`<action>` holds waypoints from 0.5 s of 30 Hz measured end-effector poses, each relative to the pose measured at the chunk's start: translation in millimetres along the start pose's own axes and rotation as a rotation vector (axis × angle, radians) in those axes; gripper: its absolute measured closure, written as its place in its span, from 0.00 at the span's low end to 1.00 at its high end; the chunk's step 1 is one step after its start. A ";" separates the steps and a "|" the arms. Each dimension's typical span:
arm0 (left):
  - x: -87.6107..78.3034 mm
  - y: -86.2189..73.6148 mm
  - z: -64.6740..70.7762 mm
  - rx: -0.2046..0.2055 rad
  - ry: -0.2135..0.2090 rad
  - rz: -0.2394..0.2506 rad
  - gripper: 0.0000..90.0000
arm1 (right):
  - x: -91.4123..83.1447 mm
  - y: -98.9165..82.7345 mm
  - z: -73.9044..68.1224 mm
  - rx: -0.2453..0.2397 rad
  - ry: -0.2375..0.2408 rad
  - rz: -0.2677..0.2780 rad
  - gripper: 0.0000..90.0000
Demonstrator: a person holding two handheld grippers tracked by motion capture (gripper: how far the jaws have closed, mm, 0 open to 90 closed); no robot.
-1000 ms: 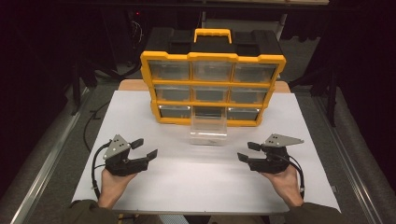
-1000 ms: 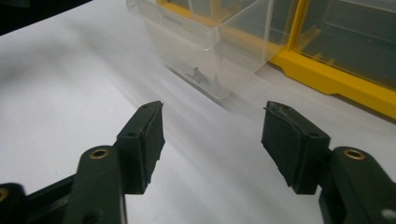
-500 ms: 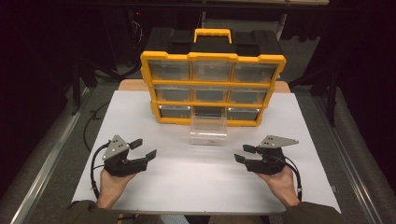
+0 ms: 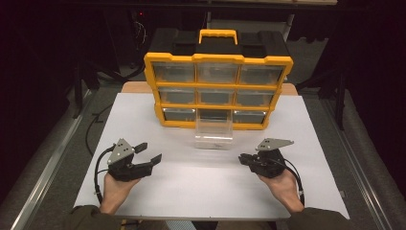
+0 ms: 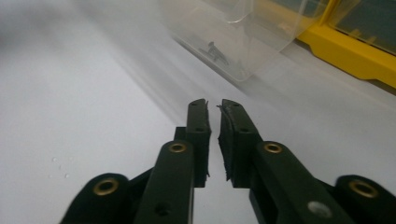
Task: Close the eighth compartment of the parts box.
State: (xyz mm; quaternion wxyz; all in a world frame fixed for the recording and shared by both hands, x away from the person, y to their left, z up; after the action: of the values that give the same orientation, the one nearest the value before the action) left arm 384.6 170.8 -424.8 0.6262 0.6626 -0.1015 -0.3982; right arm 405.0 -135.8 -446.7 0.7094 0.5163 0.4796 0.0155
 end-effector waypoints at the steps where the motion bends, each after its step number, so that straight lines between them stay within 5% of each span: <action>1: -0.1 0.0 -0.2 -0.001 0.001 0.000 0.35 | 1.5 0.2 -0.1 -0.003 -0.001 -0.009 0.96; 15: 0.1 -0.6 -1.7 0.000 0.006 -0.006 0.35 | 16.1 8.5 -1.1 -0.026 -0.017 -0.098 1.00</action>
State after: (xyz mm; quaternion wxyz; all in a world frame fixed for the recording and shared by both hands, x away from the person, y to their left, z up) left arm 385.6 172.2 -425.6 0.6253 0.6640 -0.0979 -0.3982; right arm 417.0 -122.7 -451.1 0.7200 0.4830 0.4981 -0.0173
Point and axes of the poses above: each handheld gripper's, and its own axes: x roughly forward along the jaws, y roughly out of its top, z roughly to its right, the point moved 10 cm from there along x, roughly forward along the jaws, and after that the axes turned 6 degrees about -y, right-handed, at the moved point
